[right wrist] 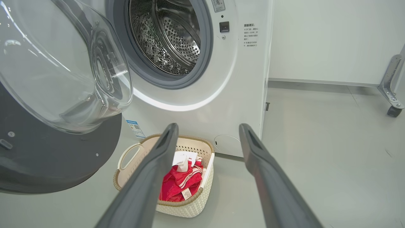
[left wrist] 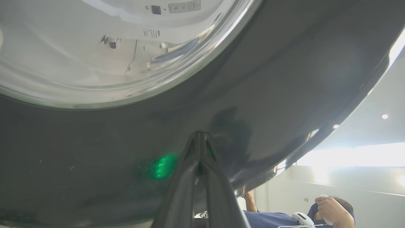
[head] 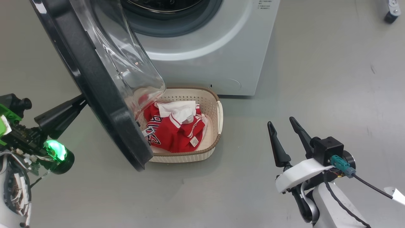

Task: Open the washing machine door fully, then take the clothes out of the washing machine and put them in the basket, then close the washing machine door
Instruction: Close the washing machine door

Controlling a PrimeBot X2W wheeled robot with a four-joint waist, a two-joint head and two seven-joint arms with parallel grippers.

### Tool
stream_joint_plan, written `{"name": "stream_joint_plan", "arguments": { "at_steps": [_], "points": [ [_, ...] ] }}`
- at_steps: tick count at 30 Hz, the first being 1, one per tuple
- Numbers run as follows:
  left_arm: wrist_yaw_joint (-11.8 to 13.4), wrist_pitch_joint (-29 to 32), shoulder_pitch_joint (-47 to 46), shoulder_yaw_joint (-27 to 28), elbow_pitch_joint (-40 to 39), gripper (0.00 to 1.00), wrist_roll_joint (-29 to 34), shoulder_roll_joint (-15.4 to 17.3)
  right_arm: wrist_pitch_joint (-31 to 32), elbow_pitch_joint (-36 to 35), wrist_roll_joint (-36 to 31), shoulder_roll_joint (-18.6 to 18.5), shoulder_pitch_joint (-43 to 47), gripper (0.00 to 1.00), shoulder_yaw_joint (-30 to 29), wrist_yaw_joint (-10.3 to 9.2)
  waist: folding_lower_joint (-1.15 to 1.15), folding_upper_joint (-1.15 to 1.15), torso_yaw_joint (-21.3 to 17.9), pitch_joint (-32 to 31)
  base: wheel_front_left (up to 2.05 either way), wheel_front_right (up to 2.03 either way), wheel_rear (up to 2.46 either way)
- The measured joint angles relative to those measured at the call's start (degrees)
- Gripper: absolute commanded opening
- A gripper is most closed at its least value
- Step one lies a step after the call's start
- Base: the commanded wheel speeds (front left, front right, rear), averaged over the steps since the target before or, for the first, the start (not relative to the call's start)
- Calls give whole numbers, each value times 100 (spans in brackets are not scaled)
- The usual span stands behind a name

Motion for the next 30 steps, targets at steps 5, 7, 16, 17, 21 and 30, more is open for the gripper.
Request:
{"name": "stream_joint_plan", "arguments": {
  "at_steps": [5,7,16,17,21,30],
  "points": [
    [155,-227,-38,22,-137,0,-3,-135,0,-69,137,1,-1,100,35,-49,0,0,-307,45,0,0,0],
    [222,-309,-62,4,-187,0,3,-163,0,-91,151,1,-1,100,55,-52,0,0,-414,63,0,0,0],
    [356,-579,-284,-26,-355,0,86,-165,0,-194,231,3,-10,100,80,-111,0,0,-860,161,0,0,0],
    [360,-630,-309,-26,-386,0,101,-174,0,-200,240,4,-10,100,81,-133,0,0,-917,175,0,0,0],
    [404,-848,-449,11,-428,0,122,-194,0,-247,244,4,-11,100,93,-165,0,0,-1146,239,0,0,0],
    [403,-1447,-751,255,-456,0,303,-167,0,-364,293,8,-63,100,138,-263,0,0,-1646,438,0,0,0]
  ]
}}
